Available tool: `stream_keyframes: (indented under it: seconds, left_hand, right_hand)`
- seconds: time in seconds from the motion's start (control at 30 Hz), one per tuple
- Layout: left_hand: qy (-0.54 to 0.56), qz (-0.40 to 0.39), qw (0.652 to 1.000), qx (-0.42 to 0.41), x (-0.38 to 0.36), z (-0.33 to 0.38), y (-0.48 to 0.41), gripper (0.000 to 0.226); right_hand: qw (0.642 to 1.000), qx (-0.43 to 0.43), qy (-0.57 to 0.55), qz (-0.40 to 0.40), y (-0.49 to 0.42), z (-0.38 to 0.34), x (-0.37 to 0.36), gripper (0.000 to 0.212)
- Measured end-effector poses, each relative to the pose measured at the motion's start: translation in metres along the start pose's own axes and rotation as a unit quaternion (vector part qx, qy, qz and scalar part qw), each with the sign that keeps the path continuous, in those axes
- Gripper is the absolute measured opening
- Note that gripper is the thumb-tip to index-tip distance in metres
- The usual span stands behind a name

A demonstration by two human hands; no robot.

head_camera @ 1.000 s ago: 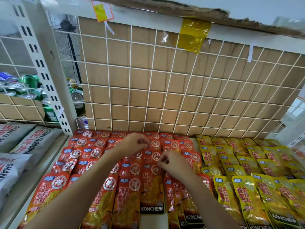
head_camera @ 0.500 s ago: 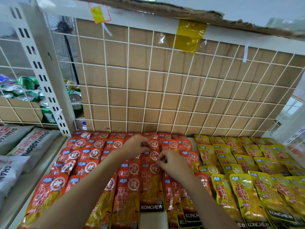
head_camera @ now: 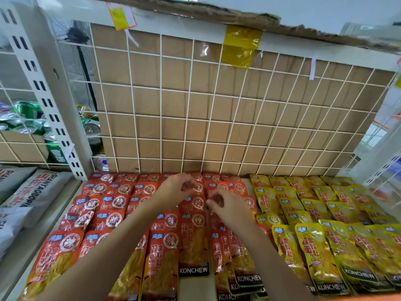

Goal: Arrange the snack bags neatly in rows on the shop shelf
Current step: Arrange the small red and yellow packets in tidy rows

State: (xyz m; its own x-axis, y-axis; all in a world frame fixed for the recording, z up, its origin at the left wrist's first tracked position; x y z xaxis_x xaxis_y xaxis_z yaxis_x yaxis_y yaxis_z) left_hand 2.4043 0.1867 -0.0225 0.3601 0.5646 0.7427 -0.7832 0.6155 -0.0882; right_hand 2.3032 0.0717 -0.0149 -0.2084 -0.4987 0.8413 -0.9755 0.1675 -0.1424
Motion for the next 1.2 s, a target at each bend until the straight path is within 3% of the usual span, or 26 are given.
stream_keyframes:
  seconds: [0.1,0.23,0.33,0.47,0.73,0.9,1.03,1.2]
  left_hand:
    - [0.003,-0.017,1.000,-0.021,-0.004,0.025,0.010,0.006]
    - [-0.006,-0.108,0.993,-0.043,-0.032,0.055,0.028,0.004]
    - [-0.030,-0.151,0.987,-0.037,-0.054,0.066,0.038,0.029]
    - [-0.050,-0.130,0.990,-0.019,-0.067,0.072,0.042,0.044]
    - [0.054,-0.097,0.994,0.017,-0.062,0.073,0.045,0.010]
    - [0.122,-0.101,0.987,0.015,-0.041,0.072,0.051,0.020]
    - [0.155,-0.061,0.986,0.031,-0.014,0.052,0.063,0.025]
    - [0.094,-0.048,0.993,0.061,0.001,0.022,0.084,0.030]
  right_hand:
    - [0.998,-0.029,0.007,0.056,0.011,0.016,0.027,0.017]
    - [0.992,-0.051,0.064,0.101,0.037,0.042,0.051,0.020]
    - [0.991,-0.040,0.090,0.096,0.056,0.057,0.051,0.027]
    - [0.991,-0.027,0.094,0.086,0.071,0.064,0.044,0.027]
    - [0.990,-0.020,0.057,0.126,0.087,0.062,0.050,0.025]
    - [0.990,-0.011,0.043,0.134,0.088,0.058,0.050,0.023]
    - [0.992,0.007,0.015,0.126,0.085,0.047,0.047,0.021]
    - [0.996,0.023,0.004,0.090,0.079,0.035,0.031,0.023]
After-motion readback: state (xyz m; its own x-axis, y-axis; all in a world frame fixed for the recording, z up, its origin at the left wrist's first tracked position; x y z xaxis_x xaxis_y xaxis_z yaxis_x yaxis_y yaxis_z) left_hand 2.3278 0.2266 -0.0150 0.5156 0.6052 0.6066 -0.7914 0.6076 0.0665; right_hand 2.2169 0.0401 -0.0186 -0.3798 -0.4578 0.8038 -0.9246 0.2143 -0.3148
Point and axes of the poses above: each hand's wrist, its own y-axis away from the middle knuckle, its own x-axis out of the back of the hand, z = x × y, the point moved 7 cm from there along -y, towards the middle knuckle, and after that the axes turned 7 degrees about x, right-handed, at the moved point
